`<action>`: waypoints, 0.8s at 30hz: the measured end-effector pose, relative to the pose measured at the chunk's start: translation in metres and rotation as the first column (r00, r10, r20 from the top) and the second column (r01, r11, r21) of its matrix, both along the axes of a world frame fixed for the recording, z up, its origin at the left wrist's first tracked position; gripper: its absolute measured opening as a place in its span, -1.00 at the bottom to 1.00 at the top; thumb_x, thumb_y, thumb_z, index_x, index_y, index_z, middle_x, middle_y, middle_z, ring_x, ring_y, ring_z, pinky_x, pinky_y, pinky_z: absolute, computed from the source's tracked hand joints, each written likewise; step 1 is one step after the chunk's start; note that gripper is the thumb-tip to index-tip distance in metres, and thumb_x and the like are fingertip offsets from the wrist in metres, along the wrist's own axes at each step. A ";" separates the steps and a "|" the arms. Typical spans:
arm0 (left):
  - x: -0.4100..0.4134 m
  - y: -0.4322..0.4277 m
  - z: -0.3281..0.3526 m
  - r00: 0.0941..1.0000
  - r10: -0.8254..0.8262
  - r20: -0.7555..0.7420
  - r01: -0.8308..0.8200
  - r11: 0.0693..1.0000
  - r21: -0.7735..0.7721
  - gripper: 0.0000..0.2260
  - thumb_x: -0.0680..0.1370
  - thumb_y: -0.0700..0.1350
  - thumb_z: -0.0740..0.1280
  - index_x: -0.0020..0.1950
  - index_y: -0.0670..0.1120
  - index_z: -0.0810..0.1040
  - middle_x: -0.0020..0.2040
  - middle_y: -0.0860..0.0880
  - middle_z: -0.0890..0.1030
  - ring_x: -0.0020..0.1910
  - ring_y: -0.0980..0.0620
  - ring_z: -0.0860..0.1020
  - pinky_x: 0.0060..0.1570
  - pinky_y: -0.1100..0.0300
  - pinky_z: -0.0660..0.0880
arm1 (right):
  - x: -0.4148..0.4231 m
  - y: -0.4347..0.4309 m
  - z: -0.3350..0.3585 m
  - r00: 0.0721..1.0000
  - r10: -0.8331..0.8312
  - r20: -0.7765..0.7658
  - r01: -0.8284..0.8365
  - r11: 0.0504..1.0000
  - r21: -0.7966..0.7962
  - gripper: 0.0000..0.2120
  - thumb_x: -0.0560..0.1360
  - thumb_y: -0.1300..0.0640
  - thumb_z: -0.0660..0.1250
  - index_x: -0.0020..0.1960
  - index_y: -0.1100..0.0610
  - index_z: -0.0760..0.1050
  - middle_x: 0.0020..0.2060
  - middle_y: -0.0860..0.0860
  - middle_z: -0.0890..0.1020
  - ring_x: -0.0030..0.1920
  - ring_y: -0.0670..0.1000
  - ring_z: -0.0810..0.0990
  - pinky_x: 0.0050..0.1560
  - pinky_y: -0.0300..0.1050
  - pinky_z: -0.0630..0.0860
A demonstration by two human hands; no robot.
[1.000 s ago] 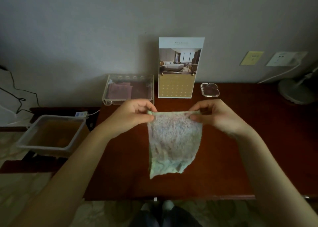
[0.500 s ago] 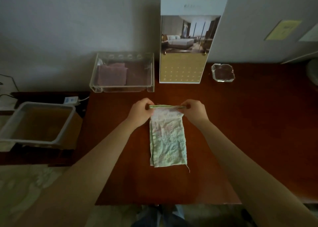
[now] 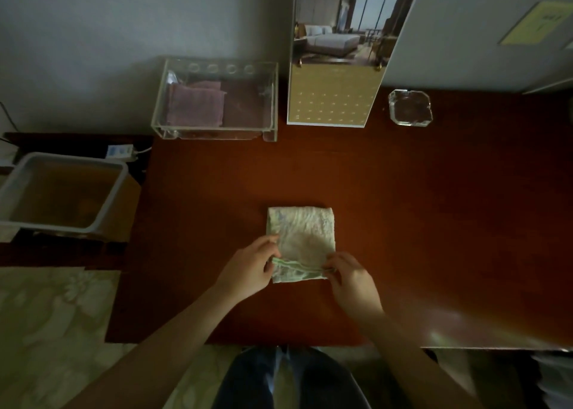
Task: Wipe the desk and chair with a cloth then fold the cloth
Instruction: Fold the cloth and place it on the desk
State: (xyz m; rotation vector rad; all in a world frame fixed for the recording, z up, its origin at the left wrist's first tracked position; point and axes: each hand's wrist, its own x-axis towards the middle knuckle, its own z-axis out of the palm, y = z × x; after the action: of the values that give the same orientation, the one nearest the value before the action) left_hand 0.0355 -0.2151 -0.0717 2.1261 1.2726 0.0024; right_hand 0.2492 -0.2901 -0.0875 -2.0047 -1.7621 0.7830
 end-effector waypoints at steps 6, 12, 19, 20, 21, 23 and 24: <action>-0.006 -0.010 -0.011 0.988 -0.155 0.001 0.153 0.980 0.126 -0.87 0.41 -0.27 0.46 -0.08 -0.11 0.63 0.34 -0.06 0.49 -0.53 0.35 0.22 -0.60 0.53 0.18 | 0.002 -0.007 -0.008 0.988 0.062 0.141 -0.074 0.994 0.083 -0.79 0.32 0.38 0.47 -0.12 0.13 0.63 -0.03 0.02 0.65 -0.09 0.05 0.65 -0.03 -0.11 0.46; -0.009 -0.015 -0.017 0.981 -0.189 0.035 0.186 0.979 0.088 -0.89 0.44 -0.23 0.43 -0.07 -0.08 0.63 0.42 -0.07 0.39 -0.47 0.38 0.28 -0.43 0.56 0.16 | 0.010 -0.013 -0.014 0.984 0.116 0.138 -0.127 0.989 0.077 -0.79 0.31 0.36 0.47 -0.11 0.13 0.63 0.01 0.04 0.64 0.00 0.16 0.62 -0.01 0.01 0.55; -0.010 -0.013 -0.006 0.955 -0.271 -0.120 0.293 0.928 0.230 -0.85 0.48 0.01 0.32 -0.04 0.07 0.67 0.39 0.02 0.42 0.12 0.06 0.53 -0.08 0.26 0.47 | 0.018 -0.011 -0.004 0.961 0.208 0.184 -0.223 0.973 0.063 -0.72 0.25 0.30 0.30 -0.13 0.07 0.65 -0.02 0.02 0.64 0.05 0.12 0.59 0.04 0.00 0.48; -0.009 -0.011 -0.007 0.973 -0.214 -0.089 0.231 0.927 0.296 -0.83 0.48 0.03 0.30 -0.14 0.05 0.67 0.28 0.00 0.51 0.07 0.02 0.56 -0.15 0.24 0.49 | 0.020 -0.006 -0.001 0.973 0.166 0.159 -0.181 0.980 0.086 -0.73 0.28 0.30 0.28 -0.11 0.09 0.65 -0.04 0.03 0.63 0.02 0.12 0.59 0.01 -0.03 0.47; -0.005 -0.005 -0.006 0.994 -0.099 -0.053 0.111 0.935 0.336 -0.80 0.50 0.03 0.27 -0.16 0.00 0.67 0.20 -0.02 0.54 0.03 0.02 0.57 -0.21 0.27 0.48 | 0.021 0.004 0.002 0.987 0.103 0.127 -0.116 0.987 0.107 -0.73 0.34 0.30 0.27 -0.05 0.12 0.65 -0.05 0.05 0.62 -0.01 0.13 0.58 -0.02 -0.05 0.47; 0.009 0.013 -0.002 0.966 0.251 0.065 -0.260 0.929 0.265 -0.80 0.55 0.00 0.27 -0.02 -0.08 0.61 0.13 -0.03 0.52 0.01 0.06 0.53 -0.18 0.32 0.40 | 0.022 0.033 0.008 0.994 -0.053 0.093 0.046 0.996 0.075 -0.72 0.48 0.28 0.26 0.16 0.16 0.57 0.05 0.10 0.56 0.07 0.18 0.52 0.05 -0.01 0.45; 0.016 0.026 -0.003 0.900 0.426 0.095 -0.436 0.884 0.167 -0.77 0.55 0.01 0.29 0.08 -0.11 0.56 0.12 -0.03 0.49 0.02 0.07 0.50 -0.14 0.31 0.39 | 0.023 0.049 0.011 0.991 -0.110 0.076 0.112 0.994 -0.017 -0.68 0.53 0.22 0.26 0.28 0.16 0.48 0.14 0.12 0.51 0.17 0.20 0.45 0.14 0.02 0.41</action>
State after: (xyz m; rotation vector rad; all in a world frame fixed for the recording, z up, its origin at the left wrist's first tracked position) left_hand 0.0513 -0.1891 -0.0749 1.9268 1.7446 0.3829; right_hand 0.2719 -0.2412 -0.0769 -2.1519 -1.6716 0.7020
